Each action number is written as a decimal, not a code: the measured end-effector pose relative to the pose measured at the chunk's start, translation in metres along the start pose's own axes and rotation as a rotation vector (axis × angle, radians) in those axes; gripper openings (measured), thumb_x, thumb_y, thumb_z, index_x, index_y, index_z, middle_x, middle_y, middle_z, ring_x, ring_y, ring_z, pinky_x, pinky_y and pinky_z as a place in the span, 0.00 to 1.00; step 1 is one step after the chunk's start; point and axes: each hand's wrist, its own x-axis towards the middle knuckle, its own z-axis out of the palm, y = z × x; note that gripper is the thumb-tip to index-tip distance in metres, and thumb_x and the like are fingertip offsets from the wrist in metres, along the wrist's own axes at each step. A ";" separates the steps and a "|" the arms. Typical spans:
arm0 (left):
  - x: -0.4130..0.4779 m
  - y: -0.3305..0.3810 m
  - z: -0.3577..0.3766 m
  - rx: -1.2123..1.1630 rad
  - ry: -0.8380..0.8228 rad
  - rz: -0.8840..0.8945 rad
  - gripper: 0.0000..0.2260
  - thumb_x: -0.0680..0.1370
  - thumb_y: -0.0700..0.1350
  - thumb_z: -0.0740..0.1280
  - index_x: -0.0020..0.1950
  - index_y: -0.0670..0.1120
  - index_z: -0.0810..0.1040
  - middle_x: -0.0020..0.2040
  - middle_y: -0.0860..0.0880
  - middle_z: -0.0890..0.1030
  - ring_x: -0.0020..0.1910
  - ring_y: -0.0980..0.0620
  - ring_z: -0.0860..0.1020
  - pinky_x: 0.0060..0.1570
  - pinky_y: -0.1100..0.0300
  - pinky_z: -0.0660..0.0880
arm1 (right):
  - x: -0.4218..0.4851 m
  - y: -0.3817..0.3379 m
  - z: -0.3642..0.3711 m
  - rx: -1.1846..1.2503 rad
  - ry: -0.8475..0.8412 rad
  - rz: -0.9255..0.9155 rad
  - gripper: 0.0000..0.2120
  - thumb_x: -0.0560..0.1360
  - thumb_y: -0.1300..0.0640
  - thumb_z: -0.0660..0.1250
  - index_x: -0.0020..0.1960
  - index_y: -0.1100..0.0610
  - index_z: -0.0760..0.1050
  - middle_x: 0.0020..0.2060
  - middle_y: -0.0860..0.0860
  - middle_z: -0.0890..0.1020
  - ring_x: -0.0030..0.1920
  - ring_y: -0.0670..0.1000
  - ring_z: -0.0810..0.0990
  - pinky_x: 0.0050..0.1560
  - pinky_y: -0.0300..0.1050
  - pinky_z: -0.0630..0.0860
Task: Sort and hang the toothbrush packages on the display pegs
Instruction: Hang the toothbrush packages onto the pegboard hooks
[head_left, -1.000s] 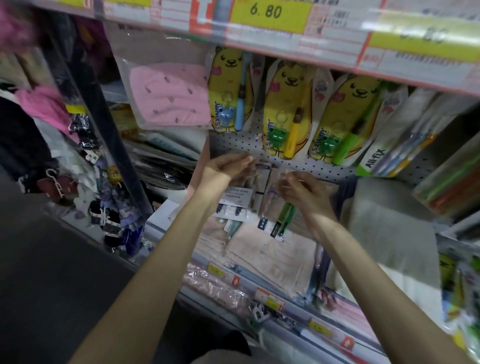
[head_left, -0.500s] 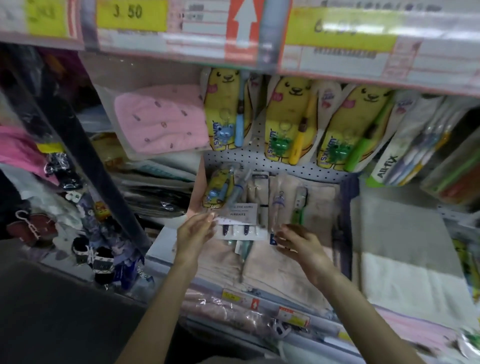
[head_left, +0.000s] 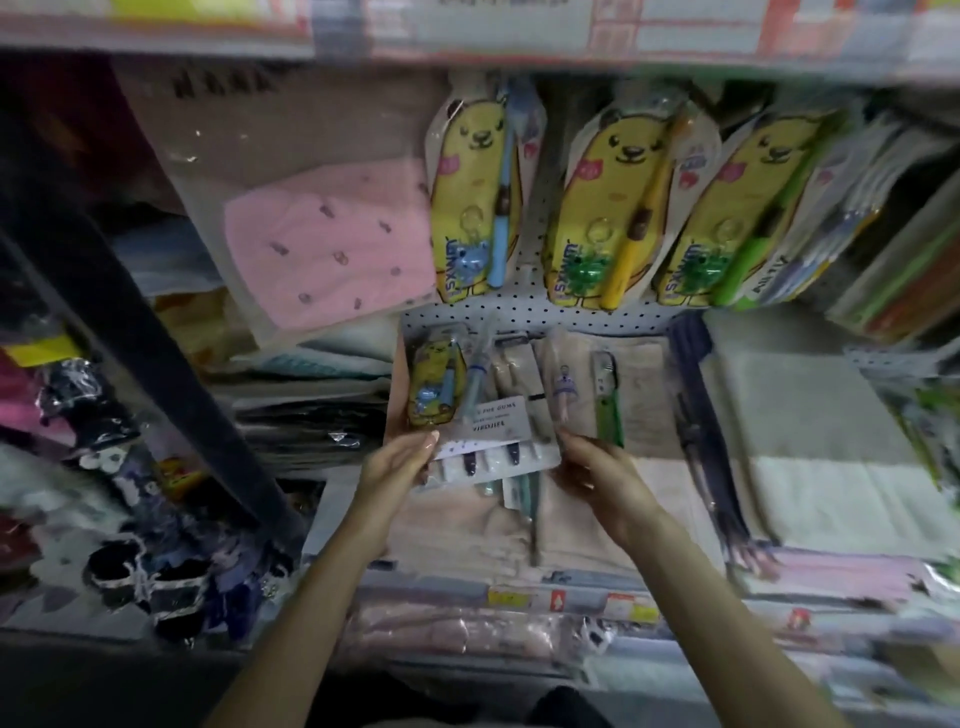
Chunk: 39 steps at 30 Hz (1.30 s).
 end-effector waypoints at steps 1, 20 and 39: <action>0.001 -0.002 -0.002 0.003 -0.013 -0.007 0.05 0.78 0.40 0.65 0.51 0.45 0.80 0.48 0.48 0.82 0.46 0.53 0.78 0.47 0.61 0.75 | -0.001 -0.001 0.004 -0.017 0.004 0.003 0.06 0.74 0.55 0.70 0.46 0.58 0.81 0.34 0.51 0.79 0.36 0.48 0.74 0.45 0.43 0.71; -0.015 0.006 -0.016 -0.047 -0.178 -0.003 0.10 0.78 0.41 0.65 0.57 0.42 0.81 0.54 0.49 0.84 0.52 0.55 0.81 0.49 0.63 0.79 | 0.001 0.000 0.026 0.087 0.122 0.099 0.21 0.69 0.67 0.74 0.61 0.65 0.74 0.51 0.61 0.82 0.42 0.55 0.82 0.33 0.49 0.82; -0.023 0.009 0.066 -0.037 -0.267 -0.087 0.12 0.77 0.39 0.67 0.60 0.41 0.77 0.55 0.42 0.82 0.52 0.46 0.82 0.52 0.55 0.80 | -0.064 -0.007 -0.103 0.243 0.123 0.082 0.20 0.68 0.63 0.73 0.60 0.61 0.78 0.59 0.59 0.81 0.58 0.57 0.81 0.59 0.56 0.77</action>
